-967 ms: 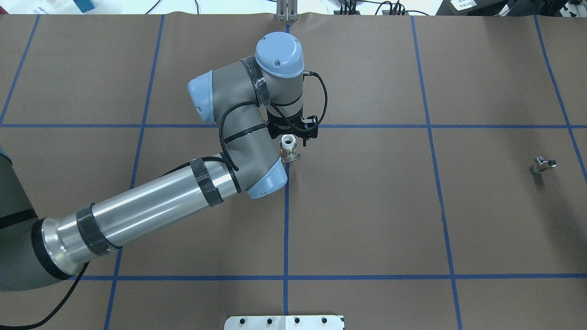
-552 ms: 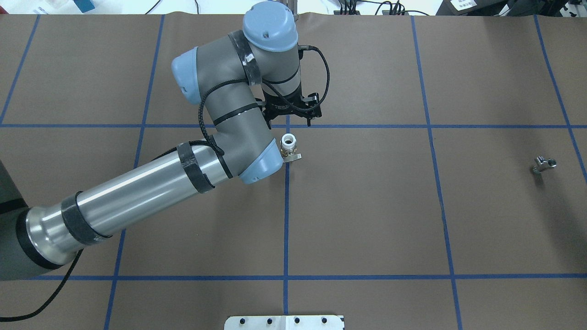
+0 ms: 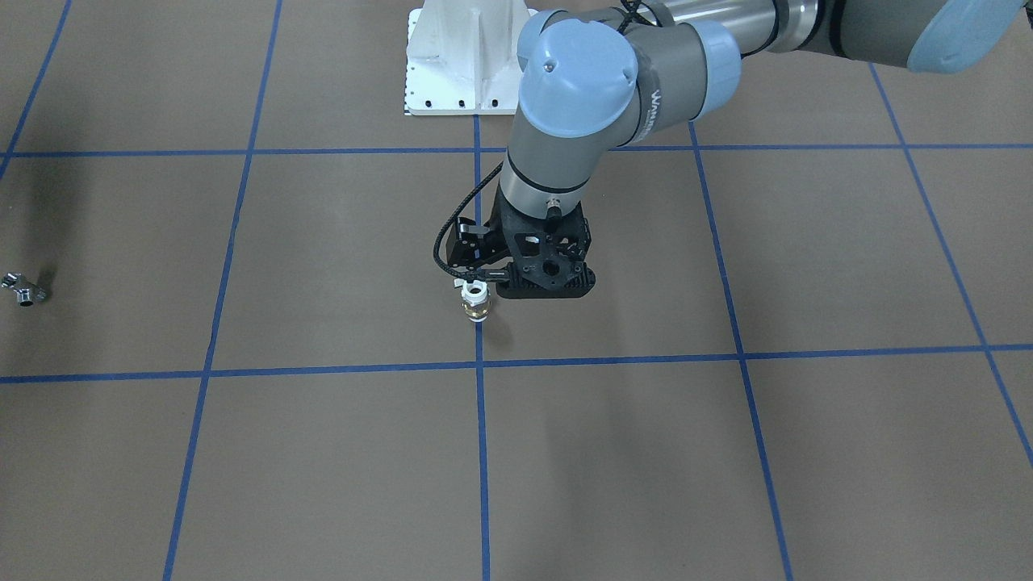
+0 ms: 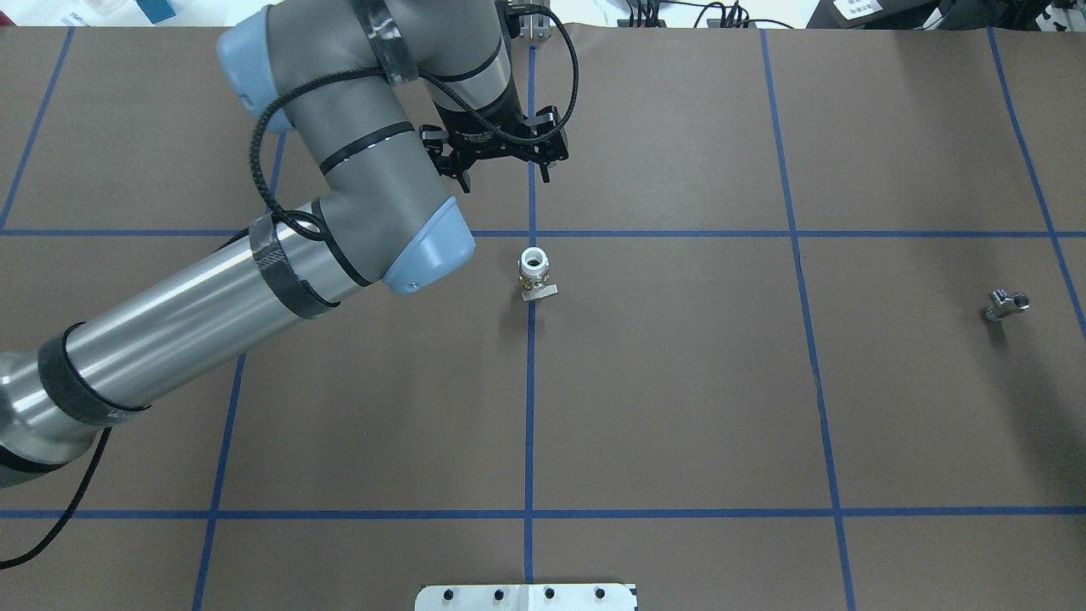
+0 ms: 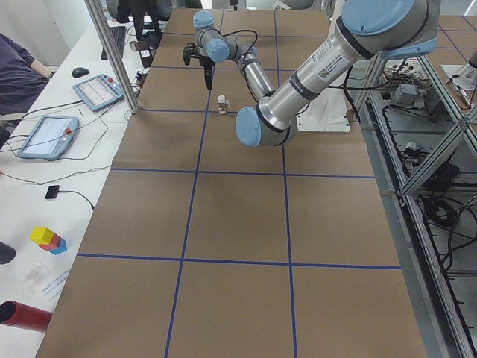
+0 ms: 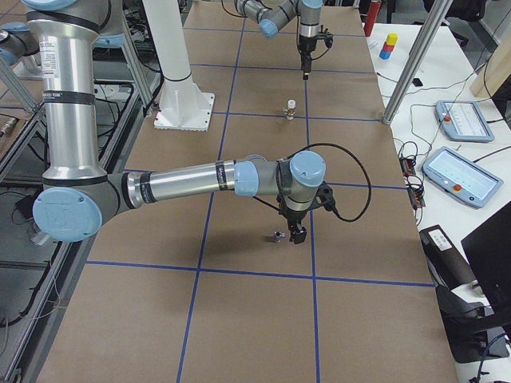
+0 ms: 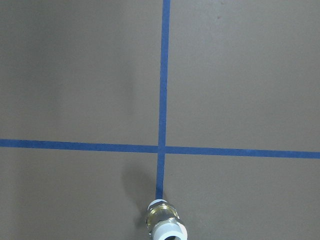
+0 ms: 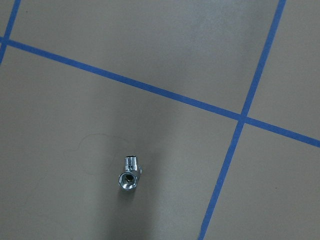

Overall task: Assemble PPR valve and pipe with both arms
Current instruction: 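Raise the left gripper away while the right gripper grasps the chrome fitting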

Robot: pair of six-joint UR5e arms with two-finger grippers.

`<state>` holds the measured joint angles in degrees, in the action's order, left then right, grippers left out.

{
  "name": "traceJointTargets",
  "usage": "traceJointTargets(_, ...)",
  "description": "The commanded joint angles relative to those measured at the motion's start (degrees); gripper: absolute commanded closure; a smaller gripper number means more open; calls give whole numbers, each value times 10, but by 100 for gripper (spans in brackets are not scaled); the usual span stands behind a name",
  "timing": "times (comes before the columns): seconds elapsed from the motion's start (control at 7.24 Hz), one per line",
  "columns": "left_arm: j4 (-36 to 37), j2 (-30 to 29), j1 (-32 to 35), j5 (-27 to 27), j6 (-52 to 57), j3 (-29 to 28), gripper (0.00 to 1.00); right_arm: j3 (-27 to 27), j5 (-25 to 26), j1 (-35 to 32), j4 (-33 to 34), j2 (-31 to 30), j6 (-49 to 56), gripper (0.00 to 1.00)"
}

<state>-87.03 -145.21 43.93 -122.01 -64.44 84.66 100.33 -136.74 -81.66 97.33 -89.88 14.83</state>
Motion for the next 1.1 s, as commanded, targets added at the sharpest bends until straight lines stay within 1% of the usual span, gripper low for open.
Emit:
traceJointTargets(0.0,1,6,2,-1,5,6,0,-33,13,60,-18,-3,-2,1)
traceJointTargets(0.14,1,5,2,0,5,6,0,-50,23,74,-36,-2,-2,1)
traceJointTargets(0.28,1,5,1,0,5,6,0,-91,24,90,-49,11,-6,1)
traceJointTargets(0.41,1,5,1,0,4,6,0,-120,20,95,-56,36,-16,1)
traceJointTargets(0.69,1,5,0,0,4,6,0,-120,19,123,-56,37,-48,1)
traceJointTargets(0.97,1,6,0,0,4,5,0,-118,19,136,-56,37,-73,1)
